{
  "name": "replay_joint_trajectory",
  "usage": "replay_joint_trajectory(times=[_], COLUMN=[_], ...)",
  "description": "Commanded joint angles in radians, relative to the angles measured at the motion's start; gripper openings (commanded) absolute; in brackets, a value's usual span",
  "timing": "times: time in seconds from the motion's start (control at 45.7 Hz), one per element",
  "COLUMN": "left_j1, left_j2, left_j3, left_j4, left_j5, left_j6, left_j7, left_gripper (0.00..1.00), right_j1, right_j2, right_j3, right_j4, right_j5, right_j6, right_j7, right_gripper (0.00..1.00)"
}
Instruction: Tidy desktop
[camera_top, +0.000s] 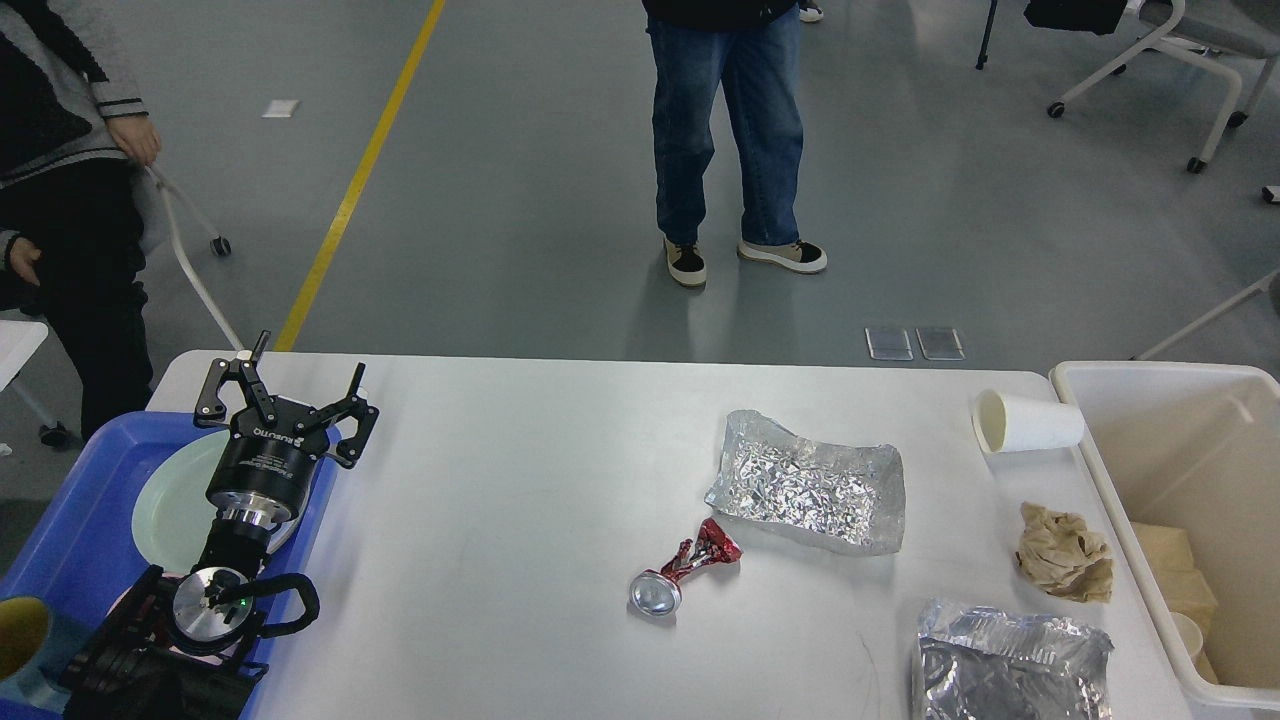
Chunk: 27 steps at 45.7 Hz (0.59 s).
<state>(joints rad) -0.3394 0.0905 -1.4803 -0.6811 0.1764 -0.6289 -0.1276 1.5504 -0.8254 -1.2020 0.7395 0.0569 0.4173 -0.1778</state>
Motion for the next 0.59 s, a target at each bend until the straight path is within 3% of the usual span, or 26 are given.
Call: replay_joint_trajectory(times=[0.0, 0.306, 0.569], left_j1=[-0.001, -0.001, -0.001], left_j2=[0.0, 0.0, 0.0], left_j3=[0.0, 0.0, 0.0], left_j4=[0.0, 0.0, 0.0], left_j5=[0.0, 0.0, 0.0], left_j6=[0.0, 0.0, 0.0], left_j7=[0.002, 0.002, 0.0], left_gripper=[0.96, 0.96, 0.96], right_j1=[-0.28, -0.789, -0.969], right_j2=[0.008, 0.244, 0.388], right_j3=[0.163, 0.377, 0.496], right_j4=[-0.161, -0.458, -0.558], right_j5=[0.0, 0.015, 0.017], right_j6=[-0.113, -0.449, -0.611], right_j7=[0.001, 0.003, 0.003], right_gripper=[0.0, 0.0, 0.0])
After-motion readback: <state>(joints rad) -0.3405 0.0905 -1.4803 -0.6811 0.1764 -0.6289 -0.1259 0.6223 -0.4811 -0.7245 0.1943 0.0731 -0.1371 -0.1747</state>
